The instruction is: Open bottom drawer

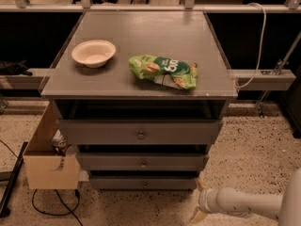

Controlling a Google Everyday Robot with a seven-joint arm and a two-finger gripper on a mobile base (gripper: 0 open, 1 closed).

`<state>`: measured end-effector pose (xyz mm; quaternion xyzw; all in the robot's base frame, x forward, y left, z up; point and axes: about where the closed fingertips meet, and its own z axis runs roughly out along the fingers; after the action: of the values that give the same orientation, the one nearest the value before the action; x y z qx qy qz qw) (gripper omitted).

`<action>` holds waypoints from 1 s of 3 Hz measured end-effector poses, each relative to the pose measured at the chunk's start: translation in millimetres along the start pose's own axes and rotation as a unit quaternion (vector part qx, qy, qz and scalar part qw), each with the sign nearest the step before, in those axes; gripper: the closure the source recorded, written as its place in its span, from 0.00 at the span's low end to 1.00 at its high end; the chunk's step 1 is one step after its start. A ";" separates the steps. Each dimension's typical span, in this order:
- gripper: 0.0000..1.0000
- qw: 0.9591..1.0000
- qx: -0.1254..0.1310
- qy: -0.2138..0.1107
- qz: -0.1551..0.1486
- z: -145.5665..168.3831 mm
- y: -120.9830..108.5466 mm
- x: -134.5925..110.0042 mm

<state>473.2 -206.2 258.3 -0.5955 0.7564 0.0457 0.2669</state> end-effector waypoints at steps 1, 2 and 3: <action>0.00 1.000 -0.001 -0.001 0.002 3.2 -3.1 0.9; 0.00 1.000 0.006 -0.004 0.003 3.9 0.4 0.8; 0.00 1.000 0.005 -0.022 -0.006 21.5 4.3 -8.9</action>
Offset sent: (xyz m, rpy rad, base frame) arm -0.0027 0.0001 -0.0040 0.0119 -0.0373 -0.0224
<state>478.1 -188.9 243.0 -0.5978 0.7466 0.0534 0.2868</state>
